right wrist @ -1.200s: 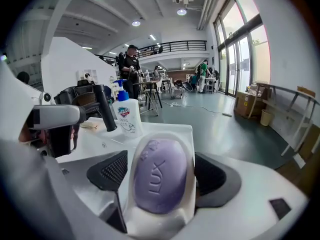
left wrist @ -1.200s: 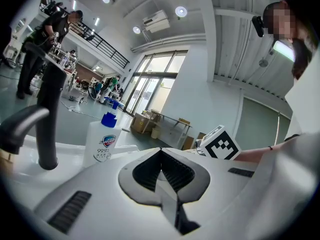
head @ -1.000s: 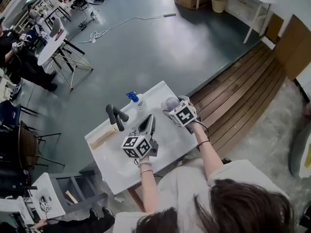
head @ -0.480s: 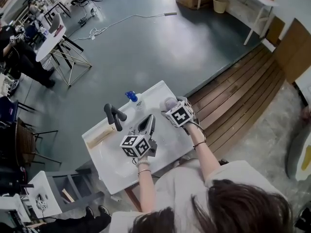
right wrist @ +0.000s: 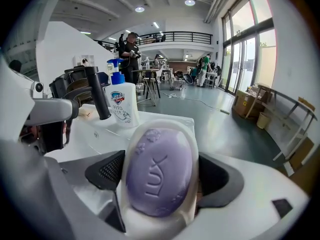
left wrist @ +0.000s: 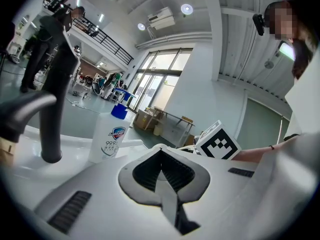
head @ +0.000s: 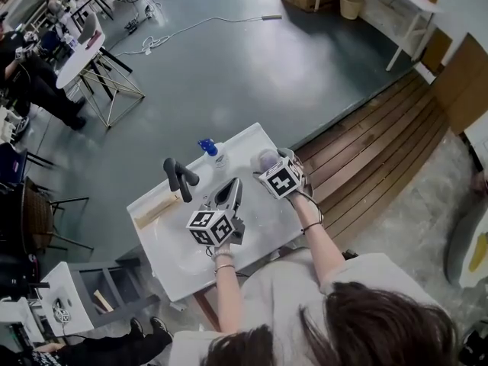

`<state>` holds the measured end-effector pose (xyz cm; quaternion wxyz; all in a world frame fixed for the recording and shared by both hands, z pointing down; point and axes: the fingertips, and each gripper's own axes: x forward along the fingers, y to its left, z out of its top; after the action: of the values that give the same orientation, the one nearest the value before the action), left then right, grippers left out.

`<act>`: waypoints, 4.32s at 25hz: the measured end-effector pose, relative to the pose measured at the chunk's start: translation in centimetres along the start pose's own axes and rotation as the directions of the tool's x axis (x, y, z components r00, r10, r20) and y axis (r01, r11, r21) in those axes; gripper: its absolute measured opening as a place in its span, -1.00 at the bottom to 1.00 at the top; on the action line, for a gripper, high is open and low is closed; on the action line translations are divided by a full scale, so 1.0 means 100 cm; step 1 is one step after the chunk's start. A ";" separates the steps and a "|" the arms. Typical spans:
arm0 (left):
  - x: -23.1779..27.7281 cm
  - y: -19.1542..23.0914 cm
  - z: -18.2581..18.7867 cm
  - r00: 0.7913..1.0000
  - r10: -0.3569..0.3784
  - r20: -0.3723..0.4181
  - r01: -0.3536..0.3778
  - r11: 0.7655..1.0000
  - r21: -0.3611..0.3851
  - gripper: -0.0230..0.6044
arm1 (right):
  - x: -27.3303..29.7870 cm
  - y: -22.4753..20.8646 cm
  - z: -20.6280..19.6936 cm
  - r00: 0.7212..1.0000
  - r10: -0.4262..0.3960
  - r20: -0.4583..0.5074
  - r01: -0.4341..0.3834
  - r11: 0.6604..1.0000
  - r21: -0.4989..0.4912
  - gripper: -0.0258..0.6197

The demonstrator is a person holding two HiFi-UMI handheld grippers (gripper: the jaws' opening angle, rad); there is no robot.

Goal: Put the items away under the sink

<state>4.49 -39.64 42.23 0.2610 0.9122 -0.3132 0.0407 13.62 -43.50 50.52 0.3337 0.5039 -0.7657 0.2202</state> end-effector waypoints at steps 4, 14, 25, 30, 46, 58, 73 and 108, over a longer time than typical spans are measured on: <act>-0.001 0.001 -0.001 1.000 0.002 0.002 -0.002 1.000 -0.004 -0.94 | 0.002 0.002 -0.001 1.000 -0.010 -0.015 0.009 0.999 -0.043 0.41; 0.000 0.002 -0.005 1.000 -0.004 -0.008 0.004 1.000 -0.006 -0.94 | 0.003 -0.002 0.001 0.999 -0.034 -0.004 0.034 0.999 0.002 0.41; -0.005 0.003 -0.005 1.000 -0.004 -0.014 0.004 1.000 0.003 -0.94 | 0.006 0.002 0.006 1.000 -0.007 0.002 0.007 1.000 0.002 0.42; -0.011 0.000 -0.009 1.000 -0.007 -0.024 0.007 1.000 0.003 -0.94 | 0.008 -0.002 0.006 1.000 -0.012 0.021 0.012 1.000 0.025 0.42; -0.027 -0.012 -0.019 0.998 -0.037 -0.045 0.037 0.999 0.009 -0.94 | -0.020 0.001 0.018 0.996 -0.006 0.087 -0.003 0.995 0.101 0.41; -0.052 -0.032 -0.033 0.994 -0.090 -0.054 0.091 0.996 0.013 -0.94 | -0.056 0.023 0.006 0.993 -0.019 0.115 0.005 0.992 0.125 0.41; -0.093 -0.050 -0.039 0.998 -0.061 -0.023 0.063 0.997 0.051 -0.94 | -0.088 0.060 -0.002 0.985 0.019 0.169 -0.038 0.993 0.115 0.41; -0.232 -0.150 -0.107 0.973 0.180 0.143 -0.183 0.983 0.012 -0.94 | -0.185 0.173 -0.057 0.946 0.254 0.202 -0.245 0.967 -0.068 0.41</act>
<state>-4.23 -11.51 39.16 0.2218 0.8836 -0.4124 0.0036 4.38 -21.30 40.78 0.2312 0.4162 -0.8586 0.1902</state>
